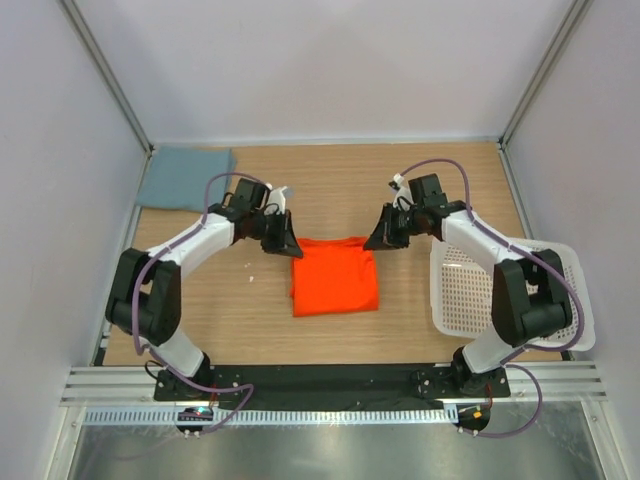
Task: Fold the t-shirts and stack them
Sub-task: Fold the tshirt
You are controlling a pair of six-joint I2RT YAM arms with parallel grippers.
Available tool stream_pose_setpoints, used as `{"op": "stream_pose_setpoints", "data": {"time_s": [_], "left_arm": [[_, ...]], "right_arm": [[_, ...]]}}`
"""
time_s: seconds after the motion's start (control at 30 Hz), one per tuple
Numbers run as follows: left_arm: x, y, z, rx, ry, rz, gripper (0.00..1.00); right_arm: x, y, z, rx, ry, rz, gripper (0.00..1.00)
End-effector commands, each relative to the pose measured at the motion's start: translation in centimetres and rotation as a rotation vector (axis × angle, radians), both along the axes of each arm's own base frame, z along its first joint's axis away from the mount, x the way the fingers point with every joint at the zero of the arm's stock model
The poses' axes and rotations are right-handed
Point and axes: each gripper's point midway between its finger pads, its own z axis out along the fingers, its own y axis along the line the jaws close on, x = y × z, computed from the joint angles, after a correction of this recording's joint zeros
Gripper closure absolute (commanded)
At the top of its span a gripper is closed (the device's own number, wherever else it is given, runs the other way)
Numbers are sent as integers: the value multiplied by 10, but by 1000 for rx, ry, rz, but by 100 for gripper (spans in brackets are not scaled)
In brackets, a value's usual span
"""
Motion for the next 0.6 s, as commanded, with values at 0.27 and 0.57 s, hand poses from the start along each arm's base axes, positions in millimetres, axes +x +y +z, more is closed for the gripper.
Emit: {"op": "stream_pose_setpoints", "data": {"time_s": [0.27,0.57], "left_arm": [[47,-1,50,-22,-61,112,100],[164,4,3,-41,-108,201,100]], "right_arm": [[43,13,56,54,-117,-72,99],[151,9,-20,23,-129,-163,98]]}}
